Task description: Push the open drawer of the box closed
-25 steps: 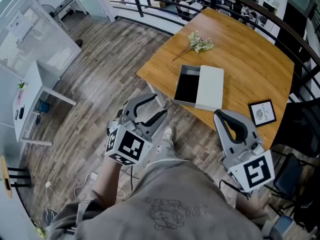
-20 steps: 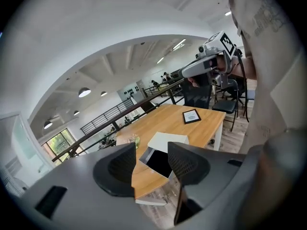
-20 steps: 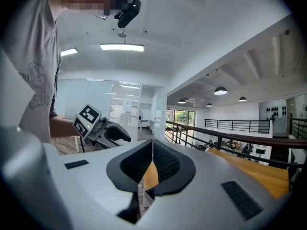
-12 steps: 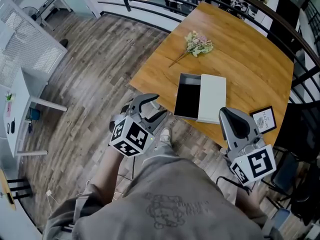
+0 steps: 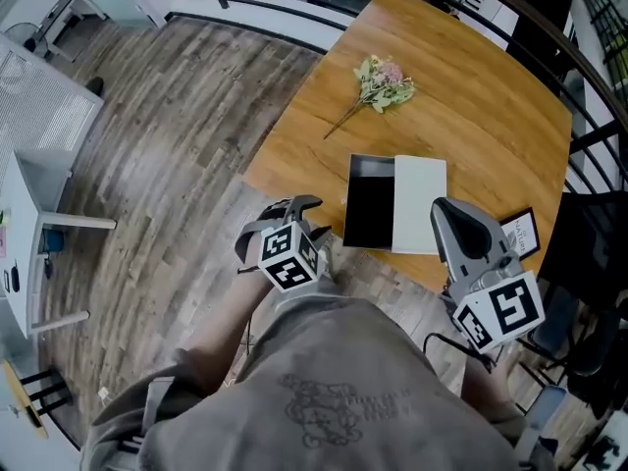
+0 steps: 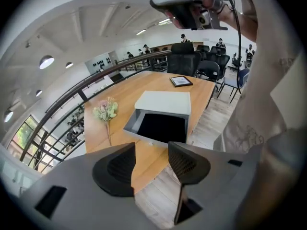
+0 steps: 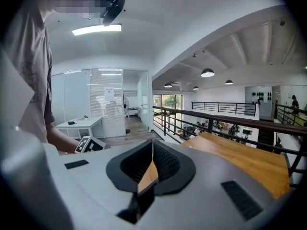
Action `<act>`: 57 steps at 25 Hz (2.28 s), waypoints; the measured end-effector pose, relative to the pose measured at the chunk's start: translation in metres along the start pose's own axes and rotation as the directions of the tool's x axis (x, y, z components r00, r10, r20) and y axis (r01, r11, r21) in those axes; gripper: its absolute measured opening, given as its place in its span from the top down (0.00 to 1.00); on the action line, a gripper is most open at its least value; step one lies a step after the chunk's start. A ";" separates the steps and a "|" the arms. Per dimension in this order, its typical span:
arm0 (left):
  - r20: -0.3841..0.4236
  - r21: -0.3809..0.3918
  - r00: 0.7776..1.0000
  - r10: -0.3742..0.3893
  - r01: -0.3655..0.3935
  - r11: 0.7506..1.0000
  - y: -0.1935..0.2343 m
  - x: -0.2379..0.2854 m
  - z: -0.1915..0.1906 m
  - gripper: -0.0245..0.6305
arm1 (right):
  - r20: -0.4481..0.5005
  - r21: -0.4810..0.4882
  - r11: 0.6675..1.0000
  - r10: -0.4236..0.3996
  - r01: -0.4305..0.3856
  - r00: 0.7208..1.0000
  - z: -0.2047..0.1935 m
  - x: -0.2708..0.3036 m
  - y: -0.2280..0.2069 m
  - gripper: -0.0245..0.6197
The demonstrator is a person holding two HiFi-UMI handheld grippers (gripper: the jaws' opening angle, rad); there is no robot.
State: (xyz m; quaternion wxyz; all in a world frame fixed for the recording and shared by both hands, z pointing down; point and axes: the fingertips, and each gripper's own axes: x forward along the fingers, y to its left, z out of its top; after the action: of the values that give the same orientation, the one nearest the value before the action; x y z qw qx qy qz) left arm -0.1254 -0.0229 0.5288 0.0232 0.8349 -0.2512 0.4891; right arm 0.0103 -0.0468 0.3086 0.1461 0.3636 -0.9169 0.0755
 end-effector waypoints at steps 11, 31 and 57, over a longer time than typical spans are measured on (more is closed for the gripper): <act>-0.041 0.090 0.984 -0.171 0.174 0.981 0.011 0.068 -0.015 0.61 | -0.154 0.059 0.993 -0.092 0.102 0.984 -0.036 0.040 -0.029 0.91; -0.128 0.054 0.942 -0.310 0.318 0.946 0.007 0.132 -0.038 0.62 | -0.194 0.158 0.987 0.007 0.024 0.981 -0.058 0.080 -0.077 0.91; -0.239 0.154 0.881 -0.408 0.449 0.880 -0.011 0.157 -0.016 0.84 | -0.234 0.229 0.970 -0.020 0.075 0.972 -0.082 0.063 -0.119 0.91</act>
State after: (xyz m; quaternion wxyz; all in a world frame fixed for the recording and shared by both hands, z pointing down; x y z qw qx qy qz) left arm -0.0712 -0.0712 0.6695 0.0702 0.8143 -0.0040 0.5762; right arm 0.0664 -0.1534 0.4106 0.2085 0.3894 -0.8692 0.2221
